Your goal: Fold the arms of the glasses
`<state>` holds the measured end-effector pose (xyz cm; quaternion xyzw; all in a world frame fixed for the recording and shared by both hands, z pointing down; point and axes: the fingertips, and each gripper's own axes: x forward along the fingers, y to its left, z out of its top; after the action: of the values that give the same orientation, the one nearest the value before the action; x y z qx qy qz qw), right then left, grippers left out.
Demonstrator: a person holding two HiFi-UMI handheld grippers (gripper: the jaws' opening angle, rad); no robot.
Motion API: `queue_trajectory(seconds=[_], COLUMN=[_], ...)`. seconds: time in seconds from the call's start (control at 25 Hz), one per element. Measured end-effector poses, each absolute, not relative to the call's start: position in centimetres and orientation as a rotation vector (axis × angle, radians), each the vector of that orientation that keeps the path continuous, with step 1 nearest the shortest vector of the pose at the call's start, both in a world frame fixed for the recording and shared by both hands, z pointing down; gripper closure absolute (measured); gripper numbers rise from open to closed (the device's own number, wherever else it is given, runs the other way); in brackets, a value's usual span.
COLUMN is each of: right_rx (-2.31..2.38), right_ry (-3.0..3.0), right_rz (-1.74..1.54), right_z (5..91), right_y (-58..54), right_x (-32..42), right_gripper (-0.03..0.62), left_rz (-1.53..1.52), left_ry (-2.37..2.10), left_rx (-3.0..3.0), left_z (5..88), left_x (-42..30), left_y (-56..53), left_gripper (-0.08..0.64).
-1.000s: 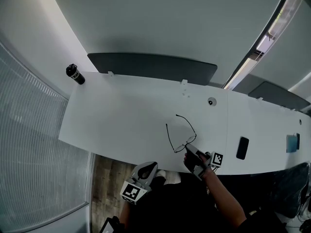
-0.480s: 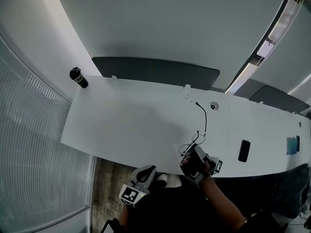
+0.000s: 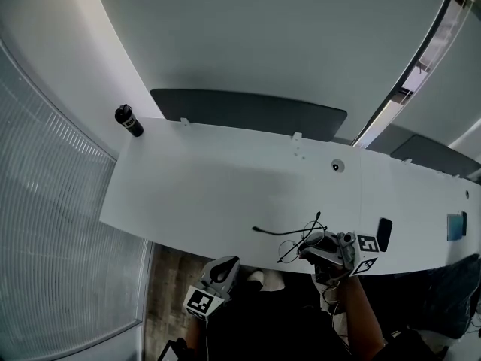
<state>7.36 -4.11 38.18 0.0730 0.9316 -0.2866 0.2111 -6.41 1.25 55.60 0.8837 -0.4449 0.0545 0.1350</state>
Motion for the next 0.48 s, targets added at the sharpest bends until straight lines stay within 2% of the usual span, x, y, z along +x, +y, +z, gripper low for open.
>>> queue_trajectory(seconds=[0.24, 0.48], right_rx=[0.241, 0.283], right_ry=[2.319, 2.269], right_rz=[-0.849, -0.943], right_z=[35.6, 37.4], right_y=[-4.7, -3.0], right_x=[9.0, 9.0], right_gripper=[0.583, 0.583], left_rz=[0.149, 0.055], left_ry=[-1.285, -1.222], left_rx=[2.590, 2.665], left_z=[55.6, 49.9], left_x=[-6.8, -5.1], left_y=[1.6, 1.0], left_gripper=[0.554, 0.554])
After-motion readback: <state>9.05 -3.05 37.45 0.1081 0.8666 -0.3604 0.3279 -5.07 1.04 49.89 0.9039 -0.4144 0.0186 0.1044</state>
